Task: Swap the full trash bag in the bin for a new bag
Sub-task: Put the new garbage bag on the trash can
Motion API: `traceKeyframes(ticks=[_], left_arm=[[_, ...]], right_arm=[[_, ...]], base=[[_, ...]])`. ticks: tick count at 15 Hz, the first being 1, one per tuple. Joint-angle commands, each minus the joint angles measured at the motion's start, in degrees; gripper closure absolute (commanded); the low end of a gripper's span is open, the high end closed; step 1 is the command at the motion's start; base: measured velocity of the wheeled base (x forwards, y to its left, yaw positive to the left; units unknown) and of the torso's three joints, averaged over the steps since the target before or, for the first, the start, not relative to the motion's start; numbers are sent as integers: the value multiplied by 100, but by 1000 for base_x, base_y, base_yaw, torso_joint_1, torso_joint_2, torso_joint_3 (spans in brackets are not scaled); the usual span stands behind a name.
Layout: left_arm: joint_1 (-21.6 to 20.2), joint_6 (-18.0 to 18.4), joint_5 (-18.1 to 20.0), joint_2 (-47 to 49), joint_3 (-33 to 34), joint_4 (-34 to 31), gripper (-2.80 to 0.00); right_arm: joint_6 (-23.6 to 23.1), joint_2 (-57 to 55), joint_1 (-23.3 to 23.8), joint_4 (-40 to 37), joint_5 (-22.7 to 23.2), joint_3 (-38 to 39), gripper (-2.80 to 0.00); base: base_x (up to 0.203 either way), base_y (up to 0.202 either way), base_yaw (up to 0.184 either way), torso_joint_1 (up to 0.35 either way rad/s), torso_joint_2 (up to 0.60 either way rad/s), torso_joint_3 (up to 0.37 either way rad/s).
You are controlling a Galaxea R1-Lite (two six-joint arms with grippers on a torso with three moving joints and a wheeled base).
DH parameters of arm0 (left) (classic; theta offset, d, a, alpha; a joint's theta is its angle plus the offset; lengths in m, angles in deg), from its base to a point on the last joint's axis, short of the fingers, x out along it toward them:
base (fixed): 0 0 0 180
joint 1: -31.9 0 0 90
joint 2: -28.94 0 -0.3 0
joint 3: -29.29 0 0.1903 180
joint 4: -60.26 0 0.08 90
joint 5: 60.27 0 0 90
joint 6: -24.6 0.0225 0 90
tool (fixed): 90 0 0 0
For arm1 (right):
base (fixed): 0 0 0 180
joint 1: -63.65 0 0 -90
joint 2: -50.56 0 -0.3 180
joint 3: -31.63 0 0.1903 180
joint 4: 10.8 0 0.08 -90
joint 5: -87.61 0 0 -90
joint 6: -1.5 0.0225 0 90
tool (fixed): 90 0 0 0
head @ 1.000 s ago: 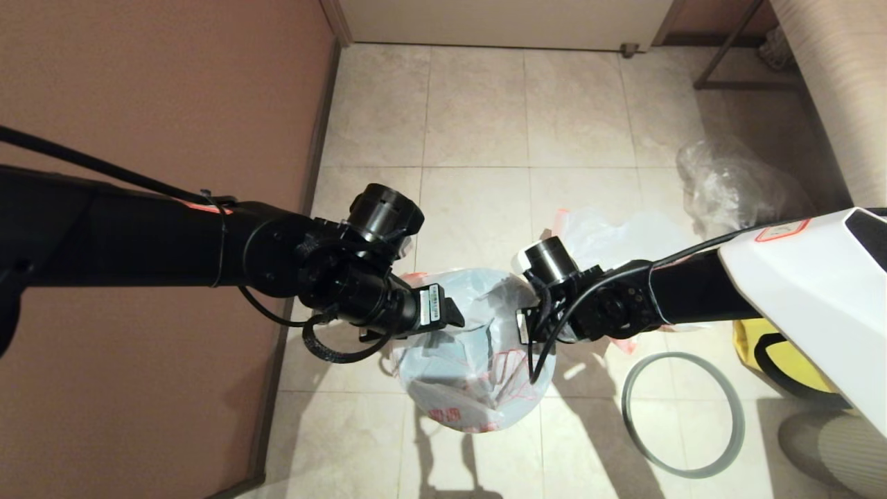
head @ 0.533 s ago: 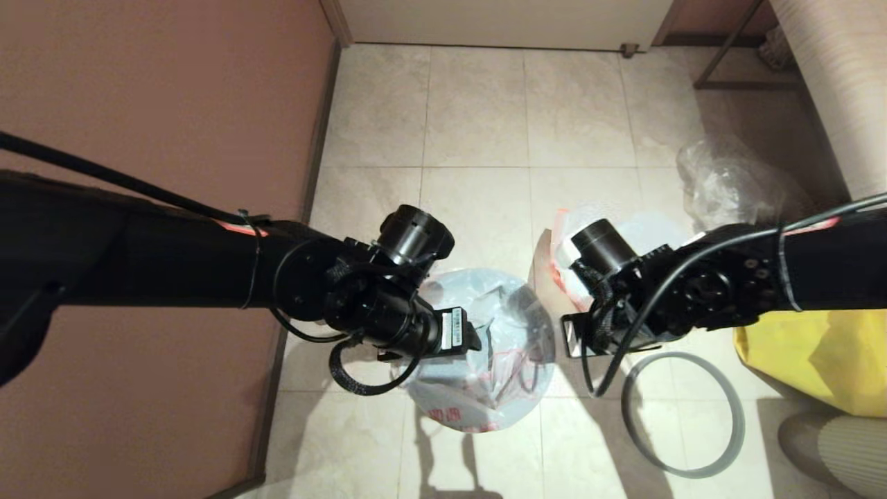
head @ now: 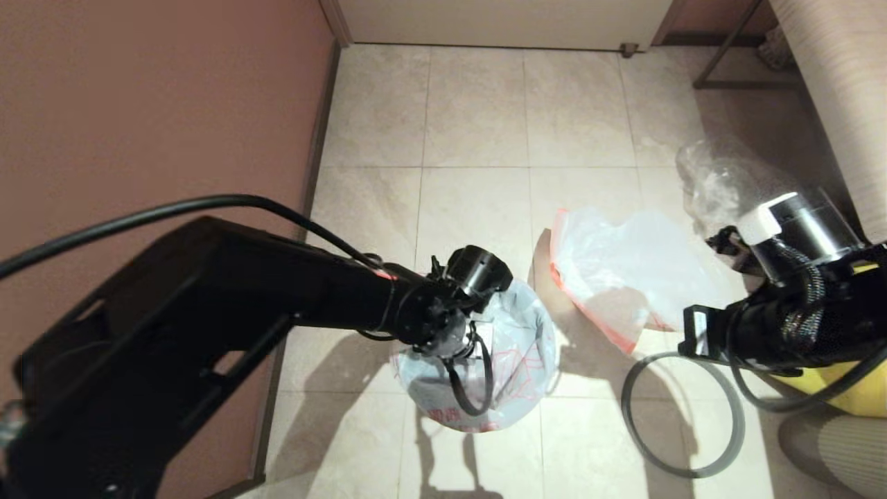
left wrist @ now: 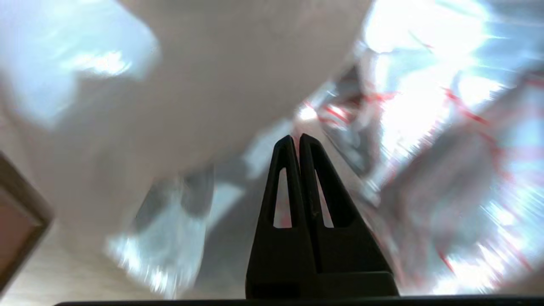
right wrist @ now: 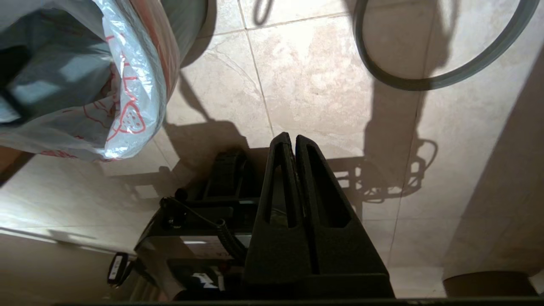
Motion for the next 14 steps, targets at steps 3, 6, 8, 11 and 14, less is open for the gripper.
traceKeyframes(ticks=[3, 6, 8, 11, 14], left_arm=[[-173, 196, -624, 2074, -1463, 27, 0], [-292, 818, -774, 2872, -1945, 1672, 0], [-339, 1411, -823, 3081, -1938, 2720, 0], [-310, 1429, -846, 3026, -1904, 2650, 0], [-211, 1263, -899, 2418, -1298, 2659, 0]], right_arm=[[18, 1038, 374, -14, 490, 374, 0], [10, 1585, 410, -14, 750, 546, 0], [-6, 1853, 453, -21, 818, 580, 0], [-70, 1978, 492, -41, 833, 603, 0], [-62, 2146, 492, -154, 841, 620, 0]], base=[[0, 0, 0, 0, 0, 0], [0, 0, 0, 0, 0, 0], [0, 0, 0, 0, 0, 0], [0, 0, 0, 0, 0, 0], [0, 0, 0, 0, 0, 0]])
